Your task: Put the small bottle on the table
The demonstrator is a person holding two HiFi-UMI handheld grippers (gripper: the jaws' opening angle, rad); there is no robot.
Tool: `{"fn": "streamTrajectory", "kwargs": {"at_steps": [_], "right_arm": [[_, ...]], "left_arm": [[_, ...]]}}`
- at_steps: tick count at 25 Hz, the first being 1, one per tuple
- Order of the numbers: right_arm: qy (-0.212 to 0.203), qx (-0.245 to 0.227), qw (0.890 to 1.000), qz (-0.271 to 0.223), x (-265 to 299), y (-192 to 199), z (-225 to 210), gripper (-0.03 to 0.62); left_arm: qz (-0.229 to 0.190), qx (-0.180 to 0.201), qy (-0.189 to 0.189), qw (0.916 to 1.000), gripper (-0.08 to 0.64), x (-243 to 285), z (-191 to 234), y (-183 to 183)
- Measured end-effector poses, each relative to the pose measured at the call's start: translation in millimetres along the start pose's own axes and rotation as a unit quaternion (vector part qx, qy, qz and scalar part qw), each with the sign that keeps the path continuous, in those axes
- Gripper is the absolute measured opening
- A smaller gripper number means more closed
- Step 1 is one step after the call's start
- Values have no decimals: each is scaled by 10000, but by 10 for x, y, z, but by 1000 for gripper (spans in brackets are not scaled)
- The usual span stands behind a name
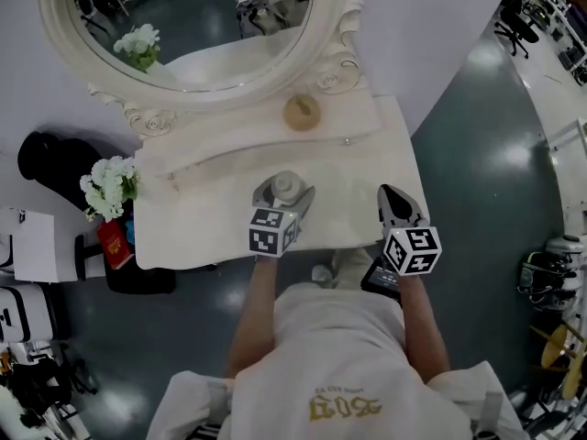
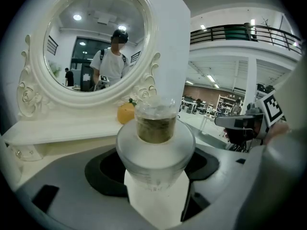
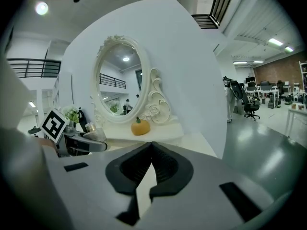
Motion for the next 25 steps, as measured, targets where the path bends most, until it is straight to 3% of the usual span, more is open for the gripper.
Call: {"fn": "streamTrajectory", "kwargs": {"at_steps": [12, 25], "right_arm": [[-6, 25, 9999, 164, 263, 27, -142, 12], [71, 116, 9978, 642, 618, 253, -359, 12]], "left_arm": [[103, -29, 53, 9999, 348, 249, 86, 29], [511, -31, 161, 9986, 348, 605, 183, 358]]}}
Point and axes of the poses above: the fingertips, and each gripper's own axes: x forward along the fingers, z to its left, y out of its underside, the point moved 3 cm from there along -x, backward along the fingers, and after that the axes turned 12 degrees about x, right-handed, at the moved point
